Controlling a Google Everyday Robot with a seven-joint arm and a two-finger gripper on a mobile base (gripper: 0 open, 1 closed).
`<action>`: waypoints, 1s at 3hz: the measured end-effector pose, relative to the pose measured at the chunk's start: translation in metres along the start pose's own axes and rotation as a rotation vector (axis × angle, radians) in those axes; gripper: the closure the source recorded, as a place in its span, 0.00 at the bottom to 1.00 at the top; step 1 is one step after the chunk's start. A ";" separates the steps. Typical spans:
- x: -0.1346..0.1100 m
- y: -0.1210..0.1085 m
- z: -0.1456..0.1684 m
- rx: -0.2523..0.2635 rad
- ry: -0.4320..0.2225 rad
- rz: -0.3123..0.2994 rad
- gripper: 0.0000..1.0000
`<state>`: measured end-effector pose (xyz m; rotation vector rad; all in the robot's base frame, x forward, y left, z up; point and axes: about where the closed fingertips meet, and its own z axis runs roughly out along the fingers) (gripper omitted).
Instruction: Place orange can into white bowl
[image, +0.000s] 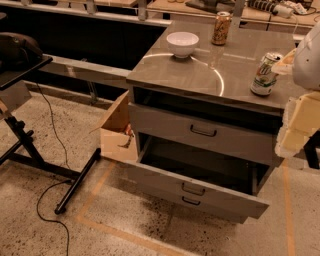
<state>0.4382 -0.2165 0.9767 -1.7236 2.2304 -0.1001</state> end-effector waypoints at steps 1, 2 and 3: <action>0.000 0.000 0.000 0.000 0.000 0.000 0.00; 0.005 -0.011 0.003 0.055 -0.047 0.028 0.00; 0.037 -0.021 0.006 0.159 -0.134 0.148 0.00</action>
Offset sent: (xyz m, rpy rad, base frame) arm 0.0622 -0.0603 -0.0056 0.2708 -0.3923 -0.1785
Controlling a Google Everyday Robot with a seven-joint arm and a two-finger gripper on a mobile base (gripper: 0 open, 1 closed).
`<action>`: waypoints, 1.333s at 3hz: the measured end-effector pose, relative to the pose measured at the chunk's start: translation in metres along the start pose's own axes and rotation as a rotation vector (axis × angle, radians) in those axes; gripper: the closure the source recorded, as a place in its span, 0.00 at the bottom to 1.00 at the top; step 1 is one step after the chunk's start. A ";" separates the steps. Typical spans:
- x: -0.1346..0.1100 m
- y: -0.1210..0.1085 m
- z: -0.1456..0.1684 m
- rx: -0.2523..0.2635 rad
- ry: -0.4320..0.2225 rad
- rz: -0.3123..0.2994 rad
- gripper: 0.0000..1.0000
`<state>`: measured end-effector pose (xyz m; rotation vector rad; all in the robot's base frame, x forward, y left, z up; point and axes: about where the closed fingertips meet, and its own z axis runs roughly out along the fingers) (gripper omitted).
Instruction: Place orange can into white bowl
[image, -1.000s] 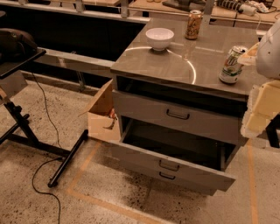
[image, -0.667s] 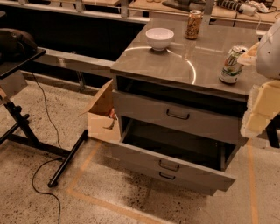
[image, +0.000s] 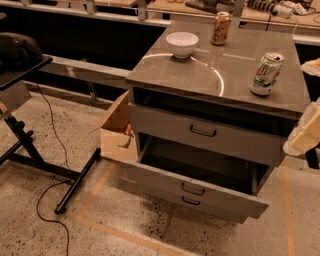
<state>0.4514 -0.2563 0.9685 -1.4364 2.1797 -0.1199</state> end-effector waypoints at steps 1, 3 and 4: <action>0.004 -0.030 0.001 0.127 -0.100 0.126 0.00; -0.005 -0.049 -0.006 0.206 -0.137 0.128 0.00; -0.007 -0.057 -0.002 0.247 -0.159 0.131 0.00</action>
Offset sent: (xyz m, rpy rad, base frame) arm 0.0208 -0.0145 0.0068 0.0916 -0.1115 -0.1059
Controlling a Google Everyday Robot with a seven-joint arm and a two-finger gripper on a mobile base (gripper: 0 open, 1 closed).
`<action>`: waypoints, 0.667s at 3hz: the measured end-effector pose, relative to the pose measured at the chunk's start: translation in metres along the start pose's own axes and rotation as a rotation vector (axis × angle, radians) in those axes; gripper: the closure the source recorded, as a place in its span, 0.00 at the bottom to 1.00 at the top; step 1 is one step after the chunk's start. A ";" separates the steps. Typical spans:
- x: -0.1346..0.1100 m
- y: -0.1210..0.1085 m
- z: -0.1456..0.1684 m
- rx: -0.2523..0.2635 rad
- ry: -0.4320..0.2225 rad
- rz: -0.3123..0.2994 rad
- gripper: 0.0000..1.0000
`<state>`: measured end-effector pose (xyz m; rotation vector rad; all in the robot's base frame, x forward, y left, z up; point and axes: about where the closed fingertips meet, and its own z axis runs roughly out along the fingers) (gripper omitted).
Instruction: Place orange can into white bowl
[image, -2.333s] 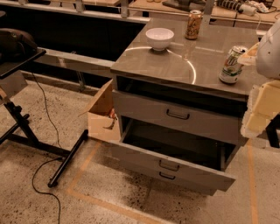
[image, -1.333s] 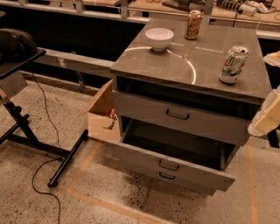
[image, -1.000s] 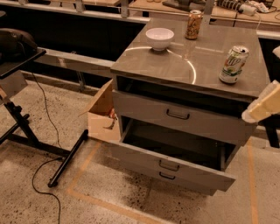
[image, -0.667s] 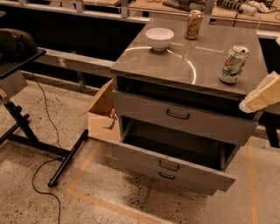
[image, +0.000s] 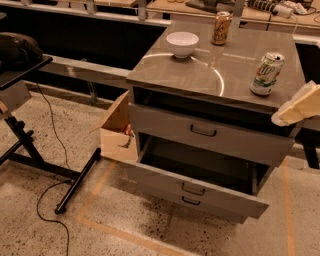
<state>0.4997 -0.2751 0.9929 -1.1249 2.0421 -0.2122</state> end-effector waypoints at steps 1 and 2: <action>0.001 -0.042 0.026 0.078 -0.027 0.059 0.00; -0.006 -0.112 0.076 0.159 -0.032 0.130 0.00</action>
Offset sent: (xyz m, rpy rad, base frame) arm 0.2016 -0.0684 0.0123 0.0747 -0.1618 -0.2297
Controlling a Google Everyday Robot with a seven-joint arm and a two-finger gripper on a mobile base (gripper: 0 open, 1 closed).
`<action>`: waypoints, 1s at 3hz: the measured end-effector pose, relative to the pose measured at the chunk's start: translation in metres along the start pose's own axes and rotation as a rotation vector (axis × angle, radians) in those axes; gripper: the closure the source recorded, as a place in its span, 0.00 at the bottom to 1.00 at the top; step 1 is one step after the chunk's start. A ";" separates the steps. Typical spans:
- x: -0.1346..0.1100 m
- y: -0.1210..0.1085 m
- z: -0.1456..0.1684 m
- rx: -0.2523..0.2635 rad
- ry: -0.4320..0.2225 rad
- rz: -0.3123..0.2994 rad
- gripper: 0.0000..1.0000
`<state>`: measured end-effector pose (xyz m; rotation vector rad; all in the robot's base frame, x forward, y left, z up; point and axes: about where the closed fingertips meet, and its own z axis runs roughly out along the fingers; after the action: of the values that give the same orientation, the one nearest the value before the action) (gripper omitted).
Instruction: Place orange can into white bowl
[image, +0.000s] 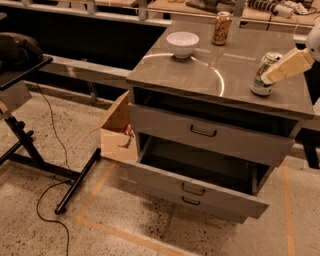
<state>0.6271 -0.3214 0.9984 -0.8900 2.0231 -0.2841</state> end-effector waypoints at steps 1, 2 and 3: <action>-0.017 -0.036 0.049 0.051 -0.008 0.086 0.00; -0.036 -0.055 0.097 0.087 -0.009 0.183 0.00; -0.055 -0.069 0.142 0.133 -0.021 0.262 0.00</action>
Offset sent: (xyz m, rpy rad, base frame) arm 0.1870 0.0080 -0.0113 0.2238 -0.0598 -0.2696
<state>0.7935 -0.3145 0.9846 -0.5369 2.0476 -0.2577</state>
